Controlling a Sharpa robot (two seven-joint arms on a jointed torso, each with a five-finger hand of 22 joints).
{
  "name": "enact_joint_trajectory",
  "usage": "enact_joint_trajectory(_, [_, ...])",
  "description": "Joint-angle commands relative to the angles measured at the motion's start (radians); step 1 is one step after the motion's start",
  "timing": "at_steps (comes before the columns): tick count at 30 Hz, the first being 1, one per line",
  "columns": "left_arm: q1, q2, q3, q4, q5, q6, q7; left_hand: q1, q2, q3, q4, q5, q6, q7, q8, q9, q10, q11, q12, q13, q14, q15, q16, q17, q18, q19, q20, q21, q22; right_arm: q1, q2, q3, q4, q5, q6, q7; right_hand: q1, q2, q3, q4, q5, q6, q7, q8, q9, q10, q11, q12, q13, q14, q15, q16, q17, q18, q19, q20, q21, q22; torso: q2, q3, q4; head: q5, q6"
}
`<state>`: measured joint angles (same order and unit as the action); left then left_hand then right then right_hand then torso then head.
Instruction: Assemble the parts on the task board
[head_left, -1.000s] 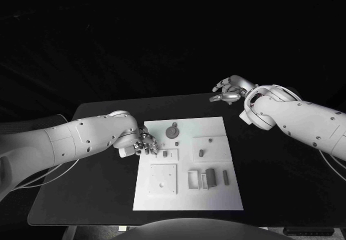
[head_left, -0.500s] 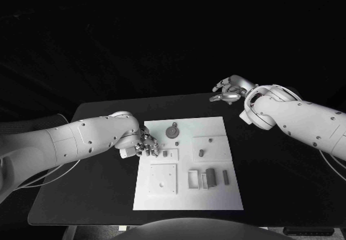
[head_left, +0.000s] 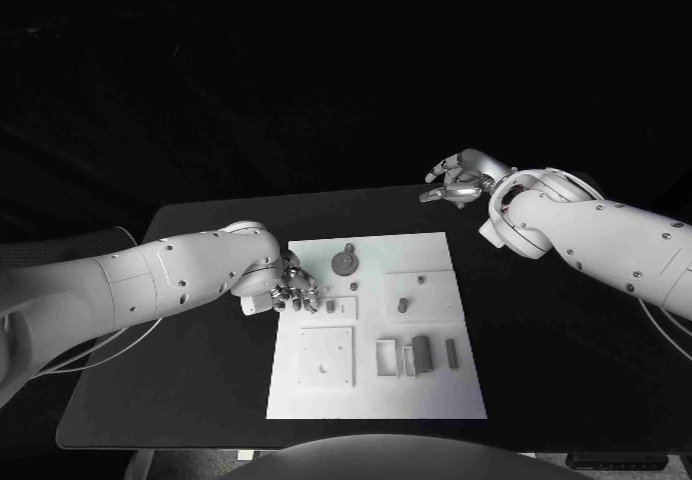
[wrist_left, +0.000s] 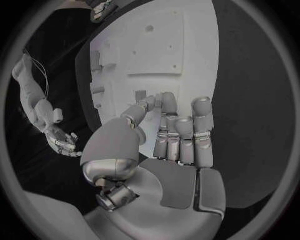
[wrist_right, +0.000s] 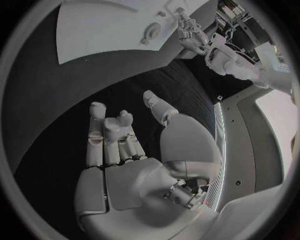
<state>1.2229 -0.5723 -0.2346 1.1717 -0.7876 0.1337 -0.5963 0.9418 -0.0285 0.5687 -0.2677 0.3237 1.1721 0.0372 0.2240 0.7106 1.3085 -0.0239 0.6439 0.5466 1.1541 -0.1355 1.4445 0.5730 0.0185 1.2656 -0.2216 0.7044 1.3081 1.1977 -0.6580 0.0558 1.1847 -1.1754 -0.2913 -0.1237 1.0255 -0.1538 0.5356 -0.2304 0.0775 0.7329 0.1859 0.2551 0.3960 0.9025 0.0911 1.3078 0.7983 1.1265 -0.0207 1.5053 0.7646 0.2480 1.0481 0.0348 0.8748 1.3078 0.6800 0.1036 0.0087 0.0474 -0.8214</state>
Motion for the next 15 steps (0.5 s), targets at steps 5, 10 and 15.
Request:
enact_joint_trajectory(5, [-0.004,0.001,-0.002,0.001,-0.008,0.031,-0.013,0.003,0.011,0.008,-0.002,-0.001,0.02,-0.016,0.107,0.122,0.06,-0.058,0.005,0.001,0.039,-0.05,0.002,0.002,0.017,0.029,-0.026,0.007,0.023,0.0,0.001,0.0,0.0,-0.008,0.012,0.004,-0.011,0.0,0.0,0.008,0.003,0.002,0.018,0.005,-0.002,-0.006,-0.001,0.005,-0.001,-0.006,0.003,0.006,-0.001,0.014,-0.001,-0.008,-0.005,0.018,0.0,0.0003,0.0003,0.002,-0.002])
enact_joint_trajectory(10, [-0.004,0.0,-0.002,-0.002,-0.008,0.042,-0.017,0.004,0.012,0.008,-0.002,-0.001,0.02,-0.017,0.107,0.123,0.06,-0.058,0.005,0.002,0.039,-0.05,0.003,0.002,0.017,0.029,-0.026,0.007,0.023,0.0,0.0,0.0,-0.001,-0.008,0.012,0.004,-0.011,0.0,0.0,0.008,0.003,0.002,0.018,0.005,-0.002,-0.006,-0.001,0.005,-0.002,-0.006,0.003,0.006,-0.001,0.014,-0.001,-0.008,-0.005,0.018,0.0,-0.0002,0.0006,0.002,-0.002])
enact_joint_trajectory(15, [-0.004,-0.001,-0.002,-0.003,-0.01,0.055,-0.027,0.003,0.013,0.008,-0.002,-0.001,0.019,-0.017,0.107,0.123,0.06,-0.058,0.006,0.002,0.039,-0.05,0.003,0.002,0.017,0.029,-0.026,0.008,0.023,0.0,0.001,0.0,-0.001,-0.008,0.013,0.004,-0.01,0.0,0.0,0.008,0.003,0.002,0.018,0.005,-0.002,-0.006,-0.001,0.005,-0.002,-0.006,0.003,0.006,-0.001,0.014,-0.001,-0.008,-0.005,0.018,0.0,-0.0005,0.0007,0.002,-0.003])
